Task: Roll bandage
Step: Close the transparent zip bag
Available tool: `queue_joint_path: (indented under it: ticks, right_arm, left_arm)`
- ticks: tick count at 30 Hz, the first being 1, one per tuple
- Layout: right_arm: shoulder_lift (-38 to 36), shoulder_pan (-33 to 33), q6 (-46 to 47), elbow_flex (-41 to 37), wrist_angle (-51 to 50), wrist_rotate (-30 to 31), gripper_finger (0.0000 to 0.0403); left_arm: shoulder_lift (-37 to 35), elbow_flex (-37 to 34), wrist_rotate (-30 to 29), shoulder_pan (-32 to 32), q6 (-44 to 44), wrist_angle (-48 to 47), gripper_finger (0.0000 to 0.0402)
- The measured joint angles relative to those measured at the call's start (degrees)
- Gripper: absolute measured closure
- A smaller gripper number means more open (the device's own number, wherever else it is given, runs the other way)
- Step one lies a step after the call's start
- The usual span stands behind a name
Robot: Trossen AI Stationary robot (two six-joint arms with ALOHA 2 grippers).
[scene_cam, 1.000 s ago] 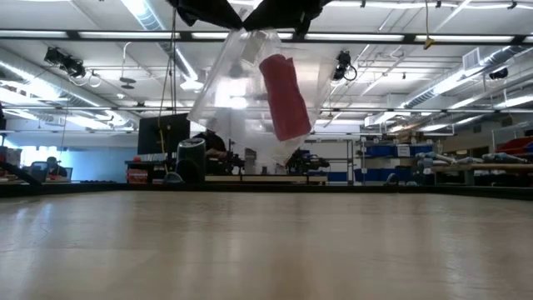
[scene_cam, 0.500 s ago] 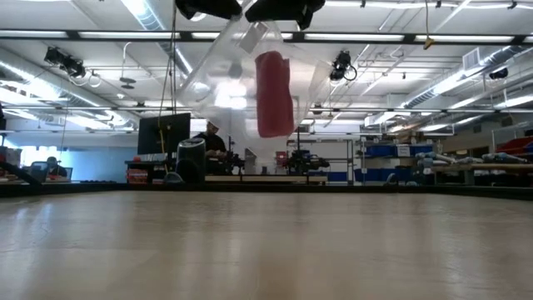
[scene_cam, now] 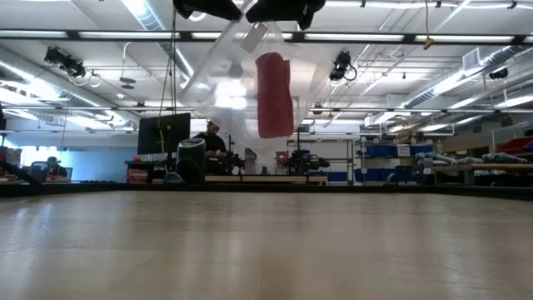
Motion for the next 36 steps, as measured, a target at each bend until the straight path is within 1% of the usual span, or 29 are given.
queue_joint_path:
  ticks: [6,10,15,19,22,27,31,33,36]
  right_arm:
    - [-0.2,0.0,-0.3,-0.1,0.0,0.6,0.0403]
    - [-0.8,0.1,-0.4,0.0,0.4,0.9,0.0403]
    - [-1.0,0.1,-0.4,0.0,0.2,0.9,0.0403]
    - [-1.1,0.1,-0.5,0.0,0.0,0.9,0.0403]
    - [-1.1,0.1,-0.5,0.0,-0.3,1.1,0.0403]
    - [-1.1,0.1,-0.5,0.0,-1.3,1.1,0.0403]
    - [-1.1,0.3,-0.7,0.0,-1.2,1.1,0.0403]
    - [-1.1,0.5,-1.3,0.0,-0.9,1.1,0.0403]
    - [-1.1,0.9,-2.0,0.0,-0.1,0.4,0.0403]
  left_arm:
    - [0.0,-1.9,-1.4,0.0,-1.2,0.2,0.0387]
    - [0.1,-2.4,-1.4,0.0,-1.3,-2.7,0.0395]
    - [0.0,-2.3,-2.6,0.0,-3.7,-6.3,0.0399]
    - [0.1,-2.3,-3.3,-0.4,-3.9,-4.6,0.0397]
    - [-0.4,-2.3,-3.8,-1.0,-2.9,-2.7,0.0380]
    - [-2.1,-1.6,-3.9,-2.3,0.9,-0.3,0.0339]
    - [-3.7,-1.2,-0.5,-2.5,2.0,1.4,0.0311]
    - [-3.5,-1.3,1.6,-2.1,1.9,1.4,0.0303]
    - [-2.4,-1.3,3.1,-0.5,1.9,2.7,0.0295]
